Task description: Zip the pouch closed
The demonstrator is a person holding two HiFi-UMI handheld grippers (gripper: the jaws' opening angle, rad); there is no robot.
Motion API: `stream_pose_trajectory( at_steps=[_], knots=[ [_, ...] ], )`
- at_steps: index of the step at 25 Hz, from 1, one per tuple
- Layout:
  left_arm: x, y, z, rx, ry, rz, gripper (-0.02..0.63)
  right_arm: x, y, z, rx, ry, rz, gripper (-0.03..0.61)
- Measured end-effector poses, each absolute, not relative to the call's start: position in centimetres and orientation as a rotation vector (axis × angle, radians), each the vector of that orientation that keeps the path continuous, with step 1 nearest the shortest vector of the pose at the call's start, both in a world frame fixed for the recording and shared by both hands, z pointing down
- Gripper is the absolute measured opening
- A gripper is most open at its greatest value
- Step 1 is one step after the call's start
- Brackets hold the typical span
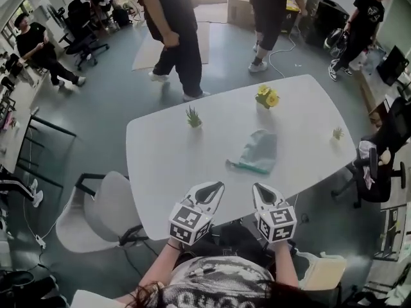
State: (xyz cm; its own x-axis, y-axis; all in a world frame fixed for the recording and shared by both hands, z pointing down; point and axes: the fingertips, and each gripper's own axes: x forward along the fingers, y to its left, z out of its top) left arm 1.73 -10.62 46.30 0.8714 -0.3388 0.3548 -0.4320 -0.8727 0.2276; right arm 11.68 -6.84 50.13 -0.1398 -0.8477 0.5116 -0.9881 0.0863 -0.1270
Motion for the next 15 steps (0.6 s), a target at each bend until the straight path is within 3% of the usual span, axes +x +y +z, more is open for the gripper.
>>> stream_pose_trajectory(
  at_steps=[4,15],
  knots=[
    [3.5,-12.2,46.5,2.708,-0.691,0.439,0.021,14.3,-9.3,53.1,1.678,-2.066,0.641,-0.006],
    [3.6,-12.3,48.8,2.577,-0.951,0.495,0.021,15.8,-13.0,62.2,1.207,-2.022,0.501,0.092]
  ],
)
